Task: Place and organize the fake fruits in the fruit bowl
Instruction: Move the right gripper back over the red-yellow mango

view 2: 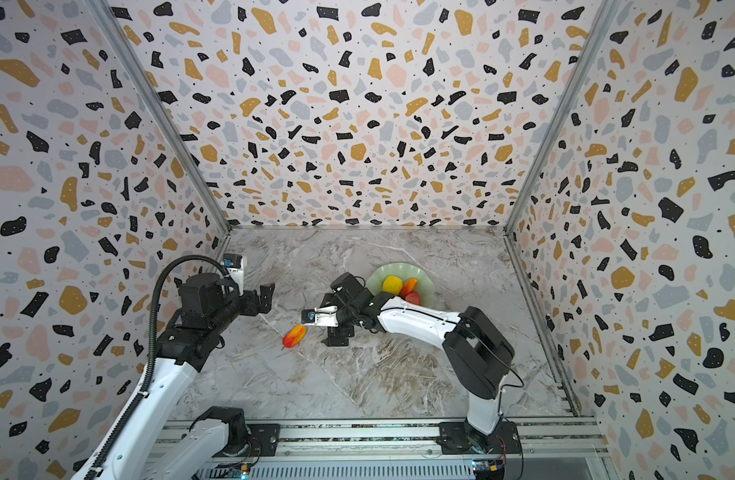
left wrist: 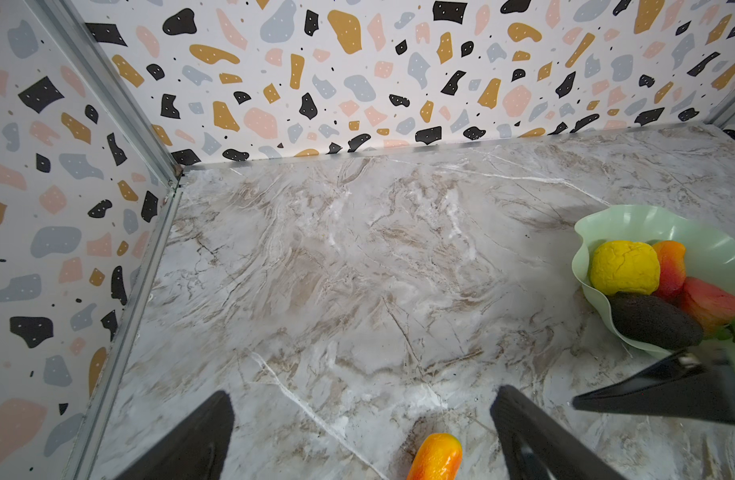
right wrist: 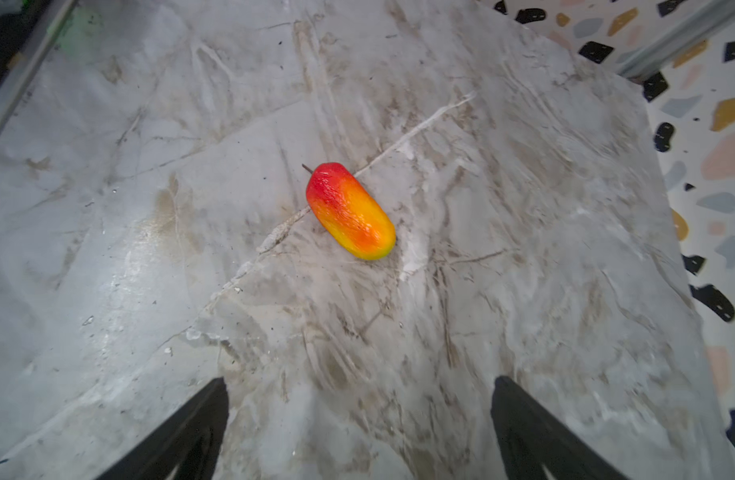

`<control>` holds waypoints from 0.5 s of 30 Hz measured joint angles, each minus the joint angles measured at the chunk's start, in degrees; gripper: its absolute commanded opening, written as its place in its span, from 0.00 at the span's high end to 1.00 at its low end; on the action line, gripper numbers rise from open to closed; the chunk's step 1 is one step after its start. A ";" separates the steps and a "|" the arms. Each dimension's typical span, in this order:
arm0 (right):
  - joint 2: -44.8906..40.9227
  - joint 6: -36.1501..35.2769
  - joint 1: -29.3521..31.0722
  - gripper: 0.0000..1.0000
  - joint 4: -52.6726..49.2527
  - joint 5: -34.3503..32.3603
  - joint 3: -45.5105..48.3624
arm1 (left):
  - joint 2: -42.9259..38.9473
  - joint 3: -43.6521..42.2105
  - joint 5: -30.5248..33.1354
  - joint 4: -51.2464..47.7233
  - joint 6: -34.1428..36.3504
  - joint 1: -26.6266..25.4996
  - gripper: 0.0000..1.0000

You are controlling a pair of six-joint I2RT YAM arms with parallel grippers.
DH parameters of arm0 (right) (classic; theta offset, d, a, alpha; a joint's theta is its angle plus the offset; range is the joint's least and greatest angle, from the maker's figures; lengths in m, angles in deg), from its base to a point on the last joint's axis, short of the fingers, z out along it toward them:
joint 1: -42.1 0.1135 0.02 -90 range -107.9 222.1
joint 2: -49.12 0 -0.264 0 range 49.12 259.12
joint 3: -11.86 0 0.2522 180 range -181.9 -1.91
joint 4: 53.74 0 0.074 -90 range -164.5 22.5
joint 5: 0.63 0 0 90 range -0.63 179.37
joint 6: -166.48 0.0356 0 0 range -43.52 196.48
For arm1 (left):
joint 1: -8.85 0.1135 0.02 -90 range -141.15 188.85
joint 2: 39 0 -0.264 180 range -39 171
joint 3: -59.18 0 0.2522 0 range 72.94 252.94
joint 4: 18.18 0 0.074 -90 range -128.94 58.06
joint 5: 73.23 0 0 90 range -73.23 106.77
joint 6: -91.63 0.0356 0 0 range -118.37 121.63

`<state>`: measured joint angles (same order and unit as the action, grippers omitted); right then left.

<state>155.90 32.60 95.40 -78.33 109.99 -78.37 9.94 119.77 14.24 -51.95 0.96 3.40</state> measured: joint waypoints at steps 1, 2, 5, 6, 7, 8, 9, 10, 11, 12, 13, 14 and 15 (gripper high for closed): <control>2.12 -0.94 0.24 0.01 -0.98 0.39 -2.12 | -0.11 -0.09 0.00 0.04 0.00 0.00 0.01; 4.66 -2.25 0.59 0.00 -2.01 0.81 -4.81 | -0.28 -0.15 0.00 0.04 0.00 0.00 0.00; 11.06 -5.11 1.62 0.01 -4.68 1.62 -12.35 | -0.57 -0.20 0.02 0.13 0.00 0.00 0.00; 12.94 -5.95 1.86 0.01 -5.66 1.92 -14.67 | -0.61 -0.20 0.02 0.13 0.00 0.00 0.00; 14.71 -6.64 2.16 0.02 -6.51 2.14 -16.98 | -0.63 -0.20 0.02 0.13 0.00 0.00 0.00; 16.55 -7.30 2.49 0.02 -7.32 2.45 -19.26 | -0.68 -0.20 0.02 0.15 0.00 0.00 0.00; 18.34 -7.93 2.91 0.03 -8.31 2.84 -21.46 | -0.72 -0.20 0.04 0.15 0.00 0.00 0.00; 19.50 -8.26 3.19 0.04 -9.07 3.10 -22.88 | -0.74 -0.20 0.04 0.15 0.00 0.00 0.00; 20.98 -8.68 3.54 0.05 -9.99 3.45 -24.59 | -0.74 -0.20 0.04 0.17 0.00 0.00 0.00; 21.99 -9.01 3.80 0.05 -10.75 3.80 -25.81 | -0.74 -0.20 0.07 0.17 0.00 0.00 0.00; 23.19 -9.22 4.11 0.06 -11.63 4.22 -27.23 | -0.74 -0.20 0.07 0.17 0.00 0.00 0.01; 24.15 -9.27 4.31 0.07 -12.24 4.50 -28.15 | -0.76 -0.20 0.07 0.17 0.00 0.00 0.00; 24.83 -9.27 4.50 0.08 -12.81 4.74 -28.92 | -0.76 -0.20 0.07 0.17 0.00 0.00 0.01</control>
<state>180.73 23.33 99.90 -91.14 114.73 -107.29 9.18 119.57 14.31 -51.78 0.96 3.40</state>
